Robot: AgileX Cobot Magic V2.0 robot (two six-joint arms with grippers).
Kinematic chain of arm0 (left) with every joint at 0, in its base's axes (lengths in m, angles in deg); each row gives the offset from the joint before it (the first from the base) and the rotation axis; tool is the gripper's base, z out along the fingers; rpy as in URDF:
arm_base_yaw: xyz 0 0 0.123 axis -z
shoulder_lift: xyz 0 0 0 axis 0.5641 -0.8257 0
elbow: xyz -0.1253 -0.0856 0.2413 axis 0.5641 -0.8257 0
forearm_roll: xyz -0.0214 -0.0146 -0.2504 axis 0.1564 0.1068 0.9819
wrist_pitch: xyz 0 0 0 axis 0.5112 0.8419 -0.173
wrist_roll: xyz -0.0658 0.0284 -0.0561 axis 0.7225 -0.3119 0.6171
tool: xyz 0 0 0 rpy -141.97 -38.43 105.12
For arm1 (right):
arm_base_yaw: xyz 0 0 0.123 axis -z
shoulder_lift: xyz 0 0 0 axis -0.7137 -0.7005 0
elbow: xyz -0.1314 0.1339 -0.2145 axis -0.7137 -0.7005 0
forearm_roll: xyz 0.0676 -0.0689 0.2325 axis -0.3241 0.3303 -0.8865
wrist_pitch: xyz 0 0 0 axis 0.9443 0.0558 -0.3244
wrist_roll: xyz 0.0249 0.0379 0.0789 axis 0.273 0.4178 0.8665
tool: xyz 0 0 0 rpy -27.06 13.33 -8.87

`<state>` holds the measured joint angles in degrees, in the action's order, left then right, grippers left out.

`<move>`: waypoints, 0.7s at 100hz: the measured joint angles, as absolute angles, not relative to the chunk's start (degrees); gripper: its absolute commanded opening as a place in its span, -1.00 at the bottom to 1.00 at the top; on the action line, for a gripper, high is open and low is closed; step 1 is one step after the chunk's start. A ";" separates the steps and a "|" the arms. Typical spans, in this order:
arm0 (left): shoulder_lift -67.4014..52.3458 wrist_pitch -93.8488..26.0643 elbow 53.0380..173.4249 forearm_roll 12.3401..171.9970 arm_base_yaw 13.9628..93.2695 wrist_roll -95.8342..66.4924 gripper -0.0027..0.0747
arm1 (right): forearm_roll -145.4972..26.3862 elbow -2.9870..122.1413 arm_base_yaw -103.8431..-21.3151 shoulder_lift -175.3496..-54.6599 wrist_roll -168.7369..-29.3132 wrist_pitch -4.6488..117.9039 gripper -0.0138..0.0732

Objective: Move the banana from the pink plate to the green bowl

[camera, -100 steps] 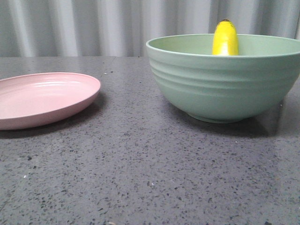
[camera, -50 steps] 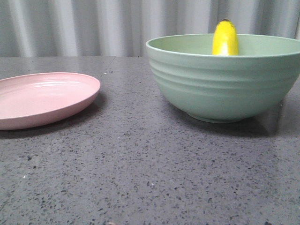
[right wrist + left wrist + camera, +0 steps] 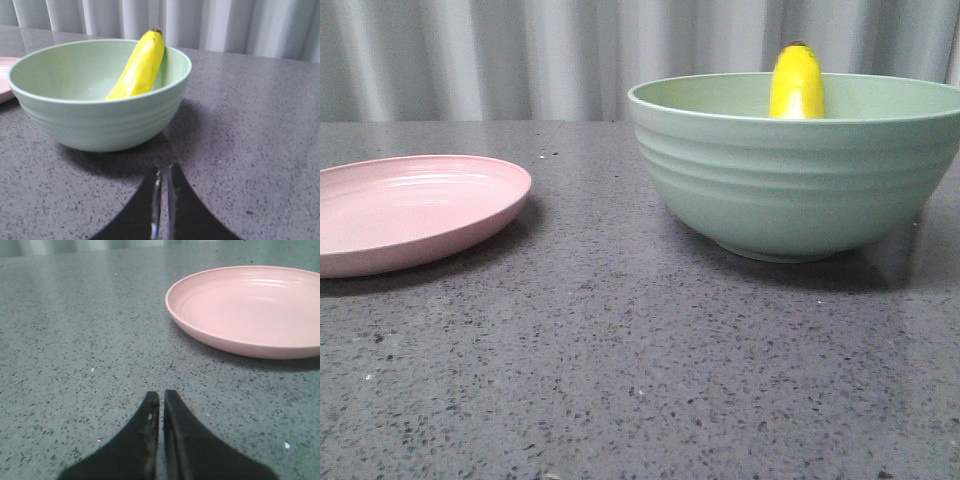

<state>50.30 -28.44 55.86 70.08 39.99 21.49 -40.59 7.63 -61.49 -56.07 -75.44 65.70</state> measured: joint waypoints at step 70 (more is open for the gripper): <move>50.30 -28.44 55.86 69.99 39.99 21.49 -0.98 | -43.01 -1.47 -40.52 -55.94 -75.44 62.56 -0.85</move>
